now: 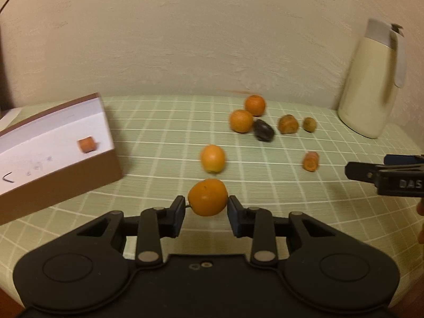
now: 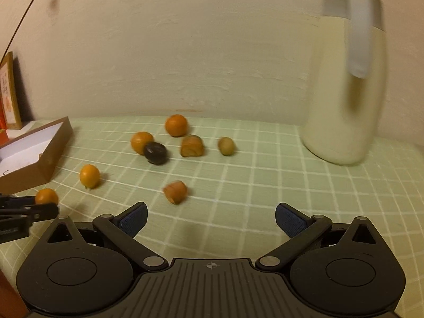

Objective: Organize fruits

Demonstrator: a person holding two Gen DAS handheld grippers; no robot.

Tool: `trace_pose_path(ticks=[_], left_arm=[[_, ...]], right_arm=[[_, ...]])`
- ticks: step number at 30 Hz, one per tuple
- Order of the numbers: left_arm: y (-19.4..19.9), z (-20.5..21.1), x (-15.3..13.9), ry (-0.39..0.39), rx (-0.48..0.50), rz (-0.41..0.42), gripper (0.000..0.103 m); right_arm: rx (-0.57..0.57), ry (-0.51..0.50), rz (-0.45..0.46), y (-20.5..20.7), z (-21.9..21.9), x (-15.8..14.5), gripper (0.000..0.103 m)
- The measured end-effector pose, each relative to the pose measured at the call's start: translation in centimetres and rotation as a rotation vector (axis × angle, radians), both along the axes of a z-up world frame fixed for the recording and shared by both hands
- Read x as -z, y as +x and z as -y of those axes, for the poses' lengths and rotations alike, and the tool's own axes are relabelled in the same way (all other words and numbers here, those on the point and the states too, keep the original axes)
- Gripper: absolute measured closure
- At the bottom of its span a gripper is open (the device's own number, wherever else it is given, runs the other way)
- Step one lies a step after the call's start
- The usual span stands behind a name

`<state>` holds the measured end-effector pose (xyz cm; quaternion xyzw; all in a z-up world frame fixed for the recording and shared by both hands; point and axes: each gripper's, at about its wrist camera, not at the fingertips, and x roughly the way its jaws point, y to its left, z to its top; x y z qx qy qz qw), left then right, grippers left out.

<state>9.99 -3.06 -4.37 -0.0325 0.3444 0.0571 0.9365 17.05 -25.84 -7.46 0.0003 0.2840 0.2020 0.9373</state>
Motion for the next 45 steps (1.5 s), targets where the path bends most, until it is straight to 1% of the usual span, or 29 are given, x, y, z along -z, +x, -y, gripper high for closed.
trace_pose_path(ticks=[2,3,4,5,6,11,13,15,20,24,26,27,28,38,41,45], left_arm=[[-0.2,-0.7,-0.2,-0.001,-0.010,0.000,0.078],[-0.3,-1.1,-0.3,0.000,-0.015,0.003,0.078],[-0.5,-1.4,-0.4,-0.001,-0.020,0.007,0.078],[-0.6,-1.6,-0.5,-0.001,-0.024,0.009,0.078],[-0.6,-1.9,-0.6,-0.001,-0.027,0.011,0.078],[-1.0,-2.8,-0.8,-0.006,-0.037,0.020,0.078],[-1.1,-3.0,-1.0,-0.008,-0.038,0.024,0.078],[-1.2,-3.1,-1.0,-0.008,-0.037,0.027,0.078],[-1.2,-3.4,-1.0,-0.015,-0.040,0.029,0.078],[-1.4,-3.5,-1.1,-0.013,-0.040,0.032,0.078],[-1.5,-3.7,-1.1,-0.010,-0.042,0.033,0.078],[-1.6,-3.8,-1.2,-0.010,-0.044,0.034,0.078],[-1.6,-3.9,-1.2,-0.010,-0.047,0.034,0.078],[-2.0,-5.0,-1.5,-0.009,-0.064,0.037,0.078],[-2.1,-5.2,-1.5,-0.008,-0.064,0.035,0.078],[-2.3,-5.6,-1.6,-0.007,-0.070,0.035,0.078]], right_arm=[[-0.014,0.004,-0.002,0.6,-1.0,0.2,0.001],[-0.019,0.005,-0.002,0.9,-1.4,0.3,0.005],[-0.024,0.002,-0.002,1.1,-1.8,0.3,0.013],[-0.034,-0.003,-0.013,1.5,-2.1,0.5,0.028],[-0.033,-0.013,-0.021,1.8,-2.5,0.7,0.033],[-0.045,-0.016,-0.029,2.8,-3.2,1.1,0.035],[-0.052,-0.014,-0.038,3.3,-3.4,1.3,0.047],[-0.056,-0.025,-0.050,3.6,-3.6,1.6,0.052],[-0.057,-0.029,-0.052,4.1,-3.9,2.2,0.053],[-0.061,-0.019,-0.054,4.2,-4.0,2.3,0.057],[-0.068,-0.028,-0.058,4.3,-4.3,2.4,0.063],[-0.072,-0.032,-0.060,4.4,-4.5,2.5,0.071],[-0.074,-0.038,-0.060,4.4,-4.6,2.5,0.077],[-0.067,-0.048,-0.055,4.7,-5.1,2.6,0.078],[-0.054,-0.020,-0.054,4.9,-4.9,2.7,0.077],[-0.050,-0.027,-0.056,5.2,-5.1,2.6,0.078]])
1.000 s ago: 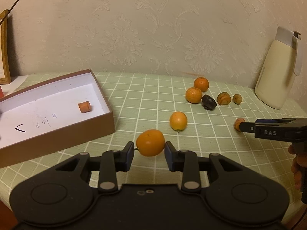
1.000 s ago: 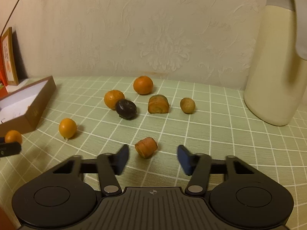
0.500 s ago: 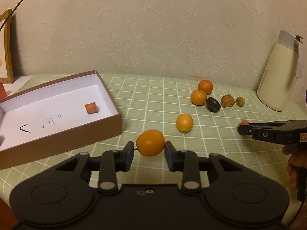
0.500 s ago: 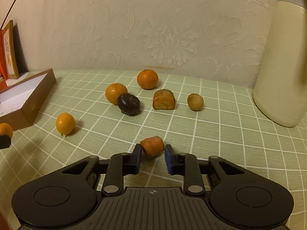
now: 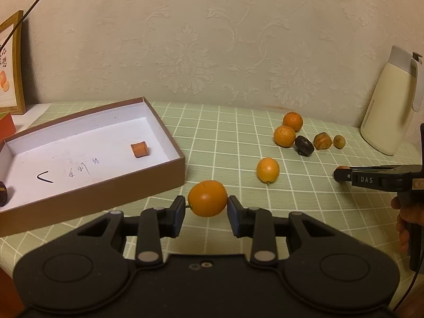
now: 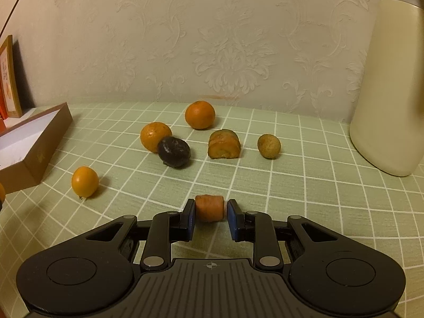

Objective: Organize fruits

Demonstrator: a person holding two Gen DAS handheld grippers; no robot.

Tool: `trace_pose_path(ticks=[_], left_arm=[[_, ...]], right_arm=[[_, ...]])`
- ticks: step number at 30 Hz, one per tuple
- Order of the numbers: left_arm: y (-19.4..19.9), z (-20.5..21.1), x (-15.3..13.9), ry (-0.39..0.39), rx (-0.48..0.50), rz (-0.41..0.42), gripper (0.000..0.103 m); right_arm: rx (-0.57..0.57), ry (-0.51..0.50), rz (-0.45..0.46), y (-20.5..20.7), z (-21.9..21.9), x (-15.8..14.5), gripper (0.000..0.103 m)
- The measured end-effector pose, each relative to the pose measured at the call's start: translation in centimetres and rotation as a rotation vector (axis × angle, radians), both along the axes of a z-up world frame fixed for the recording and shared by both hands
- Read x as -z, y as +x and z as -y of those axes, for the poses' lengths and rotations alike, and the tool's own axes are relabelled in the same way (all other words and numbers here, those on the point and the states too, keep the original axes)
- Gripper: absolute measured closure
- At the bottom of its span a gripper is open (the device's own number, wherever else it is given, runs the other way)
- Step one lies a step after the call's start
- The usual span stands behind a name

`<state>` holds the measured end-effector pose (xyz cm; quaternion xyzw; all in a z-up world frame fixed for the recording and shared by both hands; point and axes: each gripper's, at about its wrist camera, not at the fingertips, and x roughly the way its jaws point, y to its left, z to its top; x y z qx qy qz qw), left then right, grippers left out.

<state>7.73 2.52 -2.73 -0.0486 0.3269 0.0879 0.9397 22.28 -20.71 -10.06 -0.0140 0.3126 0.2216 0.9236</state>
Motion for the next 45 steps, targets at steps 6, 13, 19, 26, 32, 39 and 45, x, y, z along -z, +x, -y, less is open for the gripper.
trace_pose_path(ticks=[6,13,19,26,32,39,45], left_arm=[[0.0,-0.3,-0.2,-0.005,-0.006,0.007,0.080],[-0.2,-0.5,-0.2,-0.005,-0.010,0.000,0.080],[0.1,-0.5,0.3,0.005,-0.018,-0.023,0.080],[0.7,-0.7,1.9,0.025,-0.025,-0.096,0.080],[0.3,0.2,2.4,0.072,-0.021,-0.095,0.080],[0.3,0.3,3.3,0.039,-0.032,-0.126,0.080],[0.3,0.4,3.1,0.065,-0.036,-0.109,0.083]], right_arm=[[-0.006,-0.026,0.004,-0.2,-0.5,-0.3,0.081],[-0.024,-0.006,0.033,-1.6,-0.8,-2.7,0.081],[-0.048,-0.018,0.052,-2.5,-1.4,-3.1,0.081],[-0.055,-0.017,0.053,-2.9,-1.3,-3.0,0.081],[-0.041,0.013,0.049,-2.8,-0.6,-3.2,0.081],[-0.029,0.039,0.045,-2.8,-0.1,-3.3,0.081],[-0.020,0.046,0.044,-2.8,0.3,-3.3,0.081]])
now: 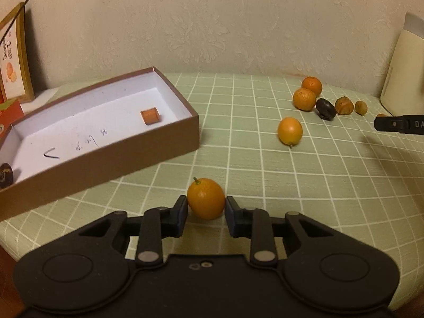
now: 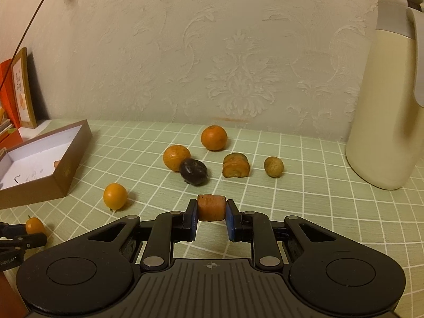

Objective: Organize fruits

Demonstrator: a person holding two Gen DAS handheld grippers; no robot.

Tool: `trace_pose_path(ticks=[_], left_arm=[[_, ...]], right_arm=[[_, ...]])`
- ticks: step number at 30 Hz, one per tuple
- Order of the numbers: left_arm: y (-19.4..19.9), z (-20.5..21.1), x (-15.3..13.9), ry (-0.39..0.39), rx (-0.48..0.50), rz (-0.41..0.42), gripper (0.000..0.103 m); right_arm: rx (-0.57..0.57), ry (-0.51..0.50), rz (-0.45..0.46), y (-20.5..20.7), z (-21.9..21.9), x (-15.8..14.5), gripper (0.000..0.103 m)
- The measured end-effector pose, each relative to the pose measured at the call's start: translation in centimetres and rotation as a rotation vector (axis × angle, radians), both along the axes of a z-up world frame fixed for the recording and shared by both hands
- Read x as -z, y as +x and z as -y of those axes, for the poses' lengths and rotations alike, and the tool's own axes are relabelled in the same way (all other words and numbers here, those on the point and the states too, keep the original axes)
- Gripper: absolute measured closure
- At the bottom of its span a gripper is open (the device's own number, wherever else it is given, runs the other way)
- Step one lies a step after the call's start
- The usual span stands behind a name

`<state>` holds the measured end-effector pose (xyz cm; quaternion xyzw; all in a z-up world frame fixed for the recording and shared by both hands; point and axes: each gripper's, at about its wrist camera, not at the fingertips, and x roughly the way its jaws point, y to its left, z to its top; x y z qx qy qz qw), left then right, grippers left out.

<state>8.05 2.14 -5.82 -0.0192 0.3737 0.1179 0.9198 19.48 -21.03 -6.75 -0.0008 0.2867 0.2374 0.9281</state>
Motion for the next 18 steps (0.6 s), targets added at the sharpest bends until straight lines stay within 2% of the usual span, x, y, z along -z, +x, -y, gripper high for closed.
trace_pose_path(ticks=[7,12,18], left_arm=[[-0.5,0.6,-0.8,0.023,0.032,0.037,0.083],[-1.9,0.6,-2.1,0.001,0.039,0.074,0.083],[-4.1,-0.8,-3.6,-0.008,0.006,0.119,0.083]], right_arm=[[-0.001,-0.002,0.002,0.0,0.1,-0.1,0.081],[-0.018,-0.013,0.006,-0.4,-0.4,-0.8,0.081],[-0.129,-0.058,0.005,-2.6,-2.8,-2.2,0.081]])
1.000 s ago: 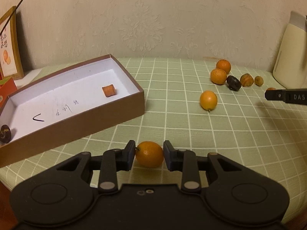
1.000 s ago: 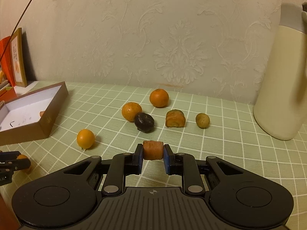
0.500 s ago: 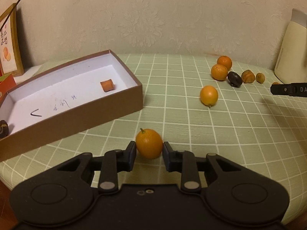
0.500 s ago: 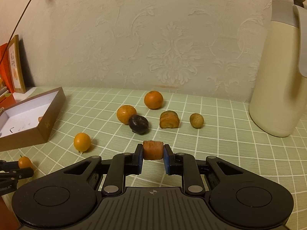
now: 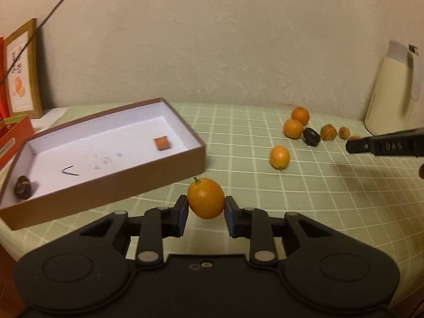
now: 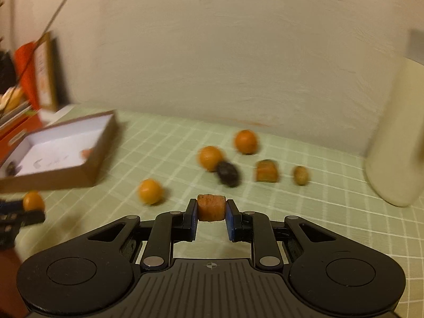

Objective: Organize fruits

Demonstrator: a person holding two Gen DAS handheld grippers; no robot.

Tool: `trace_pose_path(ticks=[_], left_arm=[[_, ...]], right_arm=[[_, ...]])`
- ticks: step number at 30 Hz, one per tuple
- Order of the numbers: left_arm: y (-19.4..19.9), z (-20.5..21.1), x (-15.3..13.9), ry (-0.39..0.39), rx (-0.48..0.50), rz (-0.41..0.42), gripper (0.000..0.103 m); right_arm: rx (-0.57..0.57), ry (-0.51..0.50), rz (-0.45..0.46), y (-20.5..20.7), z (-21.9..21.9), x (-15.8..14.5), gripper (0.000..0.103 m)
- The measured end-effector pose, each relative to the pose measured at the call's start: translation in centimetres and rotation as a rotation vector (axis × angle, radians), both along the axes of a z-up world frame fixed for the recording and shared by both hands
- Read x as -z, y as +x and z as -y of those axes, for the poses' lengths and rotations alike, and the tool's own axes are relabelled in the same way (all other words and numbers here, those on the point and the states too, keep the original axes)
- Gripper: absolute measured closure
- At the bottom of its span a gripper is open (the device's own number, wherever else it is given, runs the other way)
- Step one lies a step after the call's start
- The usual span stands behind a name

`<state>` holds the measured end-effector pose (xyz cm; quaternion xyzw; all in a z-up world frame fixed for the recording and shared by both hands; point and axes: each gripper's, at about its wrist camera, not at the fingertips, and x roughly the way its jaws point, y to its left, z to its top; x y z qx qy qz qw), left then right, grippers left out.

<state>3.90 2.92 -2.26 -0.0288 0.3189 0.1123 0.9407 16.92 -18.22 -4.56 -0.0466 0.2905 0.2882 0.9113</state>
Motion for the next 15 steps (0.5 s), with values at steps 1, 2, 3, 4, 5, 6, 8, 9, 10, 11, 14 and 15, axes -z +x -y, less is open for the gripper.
trace_pose_path(ticks=[1,2,3,4,5,6,8,9,10,11,14,15], left_arm=[[-0.4,-0.5,-0.2,-0.003,-0.011,0.005,0.083],[-0.7,-1.0,-0.4,-0.005,-0.024,0.012,0.083],[-1.1,-1.6,-0.6,-0.006,-0.036,0.021,0.083],[-1.5,-2.2,-0.9,-0.008,-0.050,0.030,0.083],[-1.9,-2.8,-1.2,-0.009,-0.065,0.039,0.083],[-2.2,-3.4,-1.4,-0.008,-0.079,0.046,0.083],[-3.1,-4.6,-1.8,-0.003,-0.106,0.059,0.083],[-3.5,-5.1,-1.9,-0.001,-0.119,0.065,0.083],[-3.9,-5.6,-2.1,0.003,-0.132,0.070,0.083],[-4.3,-6.1,-2.3,0.008,-0.144,0.075,0.083],[-5.4,-7.4,-2.6,0.020,-0.177,0.090,0.083],[-5.8,-7.8,-2.8,0.024,-0.187,0.096,0.083]], right_arm=[[-0.025,-0.006,0.002,-0.4,-0.5,-0.2,0.081],[-0.057,-0.014,0.008,-1.0,-1.3,-0.4,0.081],[-0.081,-0.020,0.015,-1.4,-2.0,-0.6,0.081],[-0.102,-0.022,0.022,-1.8,-2.7,-0.7,0.081],[-0.126,-0.021,0.033,-2.3,-3.5,-1.0,0.081],[-0.145,-0.018,0.043,-2.7,-4.3,-1.3,0.081],[-0.183,-0.010,0.054,-3.5,-6.1,-1.9,0.081],[-0.199,-0.008,0.059,-3.8,-6.7,-2.1,0.081],[-0.221,-0.004,0.068,-4.2,-7.8,-2.4,0.081],[-0.240,0.001,0.074,-4.5,-8.5,-2.5,0.081],[-0.293,0.008,0.089,-5.5,-10.9,-2.9,0.081],[-0.306,0.010,0.092,-5.7,-11.5,-2.9,0.081]])
